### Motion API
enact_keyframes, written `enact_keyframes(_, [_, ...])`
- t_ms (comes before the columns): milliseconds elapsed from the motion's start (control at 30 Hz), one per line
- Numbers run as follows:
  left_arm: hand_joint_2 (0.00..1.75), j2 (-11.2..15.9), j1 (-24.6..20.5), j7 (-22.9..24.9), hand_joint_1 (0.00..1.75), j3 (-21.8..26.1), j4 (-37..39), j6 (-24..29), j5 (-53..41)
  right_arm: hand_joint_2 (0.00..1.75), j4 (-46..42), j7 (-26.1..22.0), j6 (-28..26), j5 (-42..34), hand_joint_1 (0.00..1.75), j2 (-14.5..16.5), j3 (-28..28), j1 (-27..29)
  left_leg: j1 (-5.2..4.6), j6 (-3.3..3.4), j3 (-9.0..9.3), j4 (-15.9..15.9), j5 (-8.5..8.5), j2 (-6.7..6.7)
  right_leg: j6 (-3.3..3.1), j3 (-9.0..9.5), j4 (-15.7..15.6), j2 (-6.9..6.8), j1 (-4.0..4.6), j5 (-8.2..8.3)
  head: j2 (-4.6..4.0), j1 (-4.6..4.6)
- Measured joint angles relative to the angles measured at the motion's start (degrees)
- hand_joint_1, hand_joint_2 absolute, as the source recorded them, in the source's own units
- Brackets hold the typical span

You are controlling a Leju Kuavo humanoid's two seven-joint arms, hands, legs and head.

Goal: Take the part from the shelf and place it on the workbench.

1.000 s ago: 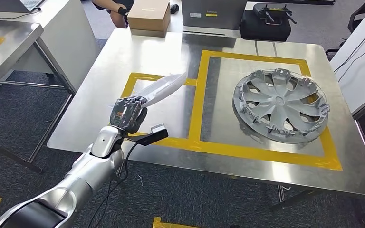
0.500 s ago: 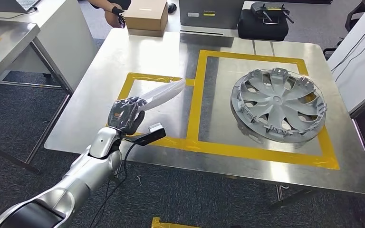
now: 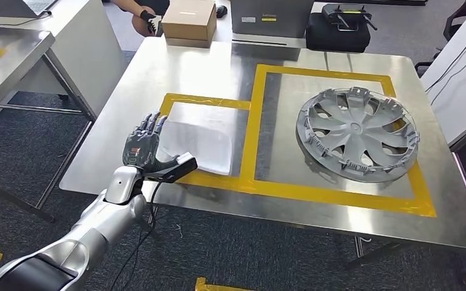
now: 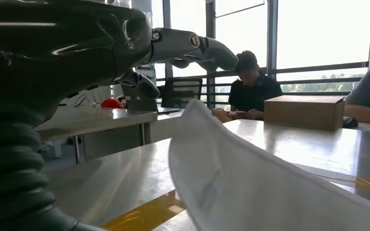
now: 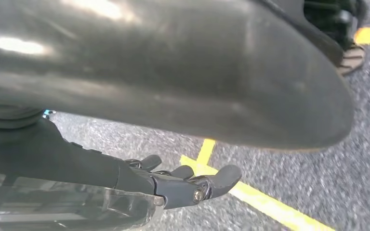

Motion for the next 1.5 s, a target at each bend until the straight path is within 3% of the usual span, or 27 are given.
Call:
enact_keyframes(67, [0.0, 0.49, 0.14, -0.45, 0.0, 0.29, 0.08, 0.61, 0.58, 0.0, -0.08, 0.14, -0.16, 0.17, 0.0, -0.08, 0.01, 0.11, 0.19, -0.34, -0.12, 0.19, -0.11, 0.0, -0.59, 0.0, -0.07, 0.09, -0.05, 0.16, 0.0, -0.04])
enact_keyframes(133, [0.0, 0.93, 0.24, -1.29, 0.0, 0.69, 0.11, 1.34, 1.32, 0.0, -0.15, 0.2, -0.21, 0.38, 0.0, -0.23, 0.02, 0.15, 0.43, -0.87, -1.12, 2.36, -1.66, 0.07, -1.15, 0.15, -0.14, 0.11, -0.28, 0.21, 0.0, -0.07])
enact_keyframes(233, [0.0, 1.18, 0.74, -3.19, 0.0, 1.26, 0.02, 2.54, 2.49, 0.0, -0.17, 0.21, -0.07, 0.49, 0.0, -0.4, 0.02, 0.15, 0.62, -1.57, -6.22, 13.22, -6.69, 0.18, -1.63, 0.27, -0.16, 0.11, -0.19, 0.11, 0.0, -0.08])
enact_keyframes(300, [0.0, 1.19, 1.55, -4.43, 0.0, 1.39, -0.25, 3.04, 3.26, 0.0, -0.17, 0.24, 0.13, 0.49, 0.0, -0.44, 0.03, 0.22, 0.68, -1.5, -8.67, 17.86, -7.73, 0.2, -1.68, 0.32, -0.15, 0.16, 0.02, 0.07, 0.0, -0.08])
enact_keyframes(333, [0.0, 1.19, 1.84, -4.83, 0.0, 1.44, -0.47, 3.17, 3.5, 0.0, -0.17, 0.26, 0.2, 0.49, 0.0, -0.46, 0.03, 0.23, 0.67, -1.27, -8.27, 16.77, -6.63, 0.2, -1.69, 0.39, -0.15, 0.21, 0.13, 0.05, 0.0, -0.08])
enact_keyframes(433, [0.0, 1.22, 1.98, -5.21, 0.0, 1.57, -1.31, 3.39, 3.7, 0.0, -0.19, 0.27, 0.24, 0.49, 0.0, -0.41, 0.04, 0.18, 0.32, 0.08, -2.67, 5.21, -1.08, 0.16, -1.74, 0.64, -0.18, 0.37, 0.49, -0.04, 0.0, -0.04])
enact_keyframes(500, [0.0, 1.23, 1.97, -5.26, 0.0, 1.69, -1.69, 3.56, 3.71, 0.0, -0.23, 0.27, 0.25, 0.49, 0.0, -0.38, 0.04, 0.16, -0.15, 0.7, -0.64, 1.05, -0.26, 0.15, -1.67, 0.47, -0.22, 0.38, 0.6, -0.03, 0.0, 0.0])
enact_keyframes(633, [0.0, 1.2, 2.03, -5.29, 0.0, 2.01, -2.17, 3.69, 3.75, 0.0, -0.26, 0.29, 0.26, 0.49, 0.0, -0.42, 0.08, 0.25, -0.14, 1.28, 0.5, -0.77, 0.19, 0.22, -0.97, -0.01, 0.39, 0.25, 0.72, -0.47, 0.0, 0.06])
enact_keyframes(667, [0.0, 1.14, 1.99, -5.29, 0.0, 2.07, -2.33, 3.71, 3.76, 0.0, -0.27, 0.29, 0.26, 0.49, 0.0, -0.46, 0.09, 0.23, 0.02, 1.52, 0.93, -1.38, 0.52, 0.25, -1.0, -0.89, 2.33, 0.2, 0.77, -1.45, 0.0, 0.12])
enact_keyframes(733, [0.0, 0.96, 2.08, -5.31, 0.0, 2.12, -2.48, 3.72, 3.78, 0.0, -0.28, 0.3, 0.26, 0.49, 0.0, -0.6, 0.1, 0.22, 0.13, 1.79, 1.17, -1.89, 0.84, 0.27, -1.3, -4.22, 9.34, 0.15, 0.68, -4.34, 0.0, 0.17])
enact_keyframes(800, [0.0, 0.87, 2.47, -5.8, 0.0, 2.13, -2.55, 3.75, 4.22, 0.0, -0.28, 0.32, 0.26, 0.49, 0.0, -0.71, 0.14, 0.27, 0.05, 1.79, 1.1, -1.87, 0.83, 0.24, -1.01, -7.08, 14.84, 0.14, 0.57, -5.89, 0.0, 0.16])
enact_keyframes(833, [0.0, 0.82, 2.73, -6.69, 0.0, 2.2, -2.79, 3.79, 5.12, 0.0, -0.28, 0.33, 0.26, 0.49, 0.0, -0.75, 0.2, 0.28, 0.03, 1.75, 1.08, -1.82, 0.8, 0.22, -0.52, -6.98, 14.38, 0.12, 0.48, -5.31, 0.0, 0.15])
enact_keyframes(867, [0.0, 0.75, 3.01, -8.1, 0.0, 2.3, -3.24, 3.79, 6.6, 0.0, -0.28, 0.33, 0.26, 0.49, 0.0, -0.8, 0.26, 0.28, 0.04, 1.67, 1.09, -1.71, 0.74, 0.19, 0.08, -5.75, 11.67, 0.06, 0.36, -3.99, 0.0, 0.15])
enact_keyframes(933, [0.0, 0.44, 3.85, -12.27, 0.0, 2.58, -5.29, 3.32, 11.63, 0.0, -0.28, 0.16, 0.27, 0.4, 0.0, -0.92, 0.41, 0.27, -0.04, 1.27, 1.01, -1.25, 0.47, 0.08, 0.91, -1.75, 3.56, -0.16, 0.14, -0.91, 0.0, 0.14])
enact_keyframes(1000, [0.0, 0.11, 5.68, -16.91, 0.0, 2.63, -10.41, 1.82, 18.82, 0.0, -0.28, -0.35, 0.34, 0.03, 0.0, -1.02, 0.58, 0.39, -0.27, 0.75, 0.73, -0.67, 0.13, -0.01, 0.46, 0.33, -0.56, -0.23, 0.16, 0.33, 0.0, 0.1])
enact_keyframes(1133, [0.0, 0.47, 10.69, -20.67, 0.0, 0.48, -27.64, -1.55, 30.64, 0.0, -0.31, -1.77, 0.84, -1.18, 0.0, -1.16, 1.06, 1.15, -0.12, -0.15, -0.01, 0.45, -0.84, -0.01, -0.94, 0.55, -0.98, -0.12, 0.07, 0.48, 0.0, 0.06])
enact_keyframes(1200, [0.0, 1.46, 12.23, -21.9, 0.0, -1.46, -37.01, -2.33, 34.88, 0.0, -0.31, -2.47, 0.99, -1.95, 0.0, -1.25, 1.16, 1.5, 0.19, -0.87, -2.1, 5.17, -3.86, 0.06, -1.46, 0.64, -1.07, -0.12, -0.17, 0.52, 0.0, 0.0])
enact_keyframes(1267, [0.0, 2.71, 13.26, -23.46, 0.0, -3.41, -45.08, -2.8, 38.54, 0.0, -0.31, -3.02, 1.0, -2.62, 0.0, -1.36, 1.29, 1.83, 0.47, -1.41, -5.48, 12.93, -7.47, 0.11, -1.79, 0.65, -1.04, -0.14, -0.09, 0.46, 0.0, -0.03])
enact_keyframes(1300, [0.0, 3.32, 13.82, -24.13, 0.0, -4.27, -48.33, -3.12, 40.16, 0.0, -0.31, -3.19, 1.0, -2.89, 0.0, -1.39, 1.36, 1.98, 0.59, -1.54, -6.82, 15.81, -8.29, 0.13, -1.84, 0.67, -1.03, -0.12, -0.06, 0.43, 0.0, -0.03])
enact_keyframes(1333, [0.0, 3.94, 14.4, -24.96, 0.0, -5.06, -51.48, -3.49, 41.96, 0.0, -0.31, -3.32, 1.01, -3.17, 0.0, -1.42, 1.42, 2.1, 0.67, -1.54, -7.09, 16.32, -7.87, 0.15, -1.85, 0.71, -1.03, -0.06, -0.03, 0.41, 0.0, -0.03])
enact_keyframes(1367, [0.0, 4.52, 14.96, -25.91, 0.0, -5.68, -54.27, -3.85, 43.89, 0.0, -0.32, -3.39, 1.04, -3.39, 0.0, -1.43, 1.45, 2.19, 0.73, -1.41, -6.28, 14.56, -6.47, 0.18, -1.85, 0.78, -1.03, 0.05, 0.0, 0.4, 0.0, -0.04])
enact_keyframes(1433, [0.0, 5.67, 15.7, -27.87, 0.0, -6.65, -59.56, -4.6, 48.23, 0.0, -0.37, -3.55, 1.19, -3.8, 0.0, -1.4, 1.56, 2.35, 0.65, -0.7, -2.3, 6.52, -2.65, 0.19, -1.82, 0.97, -1.06, 0.25, 0.09, 0.37, 0.0, -0.03])
enact_keyframes(1500, [0.0, 6.64, 16.3, -28.99, 0.0, -7.35, -63.87, -5.48, 52.3, 0.0, -0.51, -3.71, 1.34, -4.06, 0.0, -1.42, 1.84, 2.4, 0.29, -0.01, 0.51, 0.75, -1.08, 0.19, -1.55, 0.93, -1.1, 0.3, 0.31, 0.36, 0.0, 0.0])
